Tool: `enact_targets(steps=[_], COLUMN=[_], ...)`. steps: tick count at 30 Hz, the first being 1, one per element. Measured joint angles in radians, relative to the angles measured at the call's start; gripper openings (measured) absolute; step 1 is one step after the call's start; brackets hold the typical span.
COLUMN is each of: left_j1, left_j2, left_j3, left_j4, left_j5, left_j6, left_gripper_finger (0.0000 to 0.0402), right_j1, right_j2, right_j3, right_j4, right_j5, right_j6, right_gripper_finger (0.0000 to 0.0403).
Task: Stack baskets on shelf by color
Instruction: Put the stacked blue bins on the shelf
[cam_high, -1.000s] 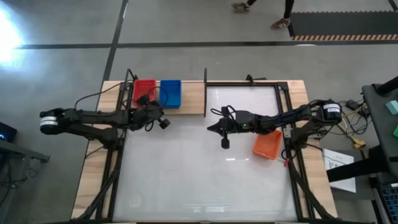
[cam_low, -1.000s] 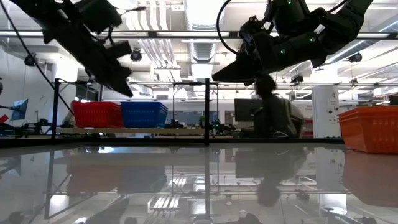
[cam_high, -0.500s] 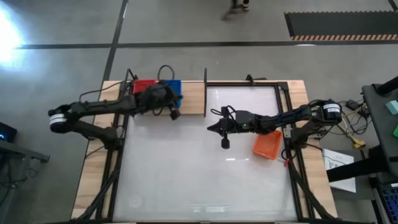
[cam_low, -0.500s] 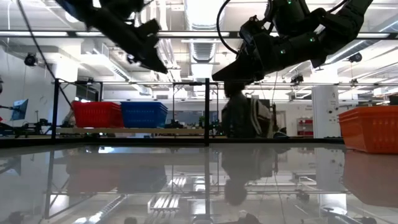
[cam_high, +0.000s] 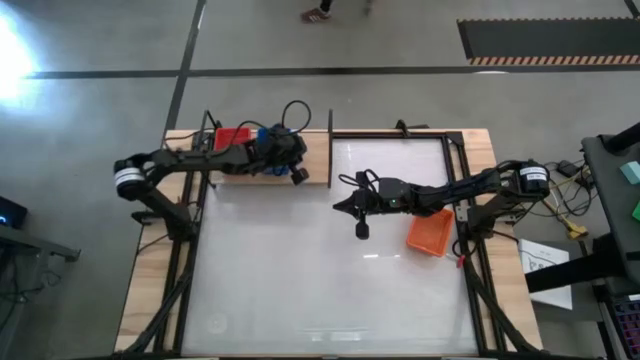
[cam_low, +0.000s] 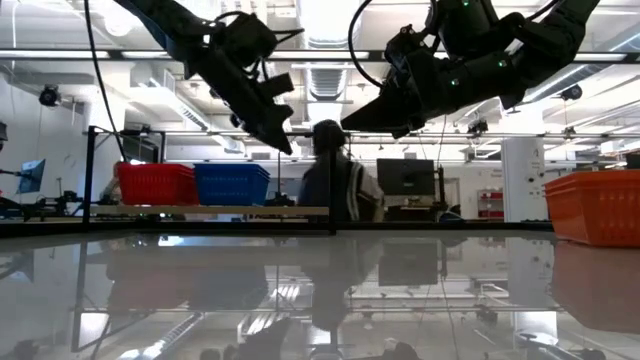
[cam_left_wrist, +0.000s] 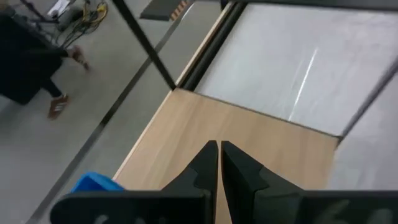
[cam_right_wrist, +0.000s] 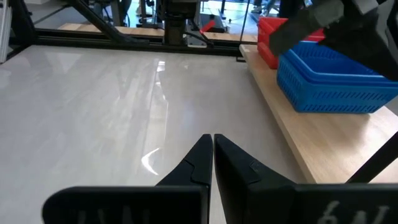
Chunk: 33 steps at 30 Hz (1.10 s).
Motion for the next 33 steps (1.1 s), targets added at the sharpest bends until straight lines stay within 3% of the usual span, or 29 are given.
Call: enact_targets(steps=[33], left_j1=[0.044], left_j2=[-0.061], left_j3=[-0.073], left_j4=[-0.041], left_j5=[-0.068], left_j6=[-0.007], left_gripper_finger=[0.0003], right_j1=[0.000], right_j2=[0.000], right_j3=[0.000], right_j4=[-0.007], right_j5=[0.000], right_j6=[0.007], right_gripper_finger=[0.0009])
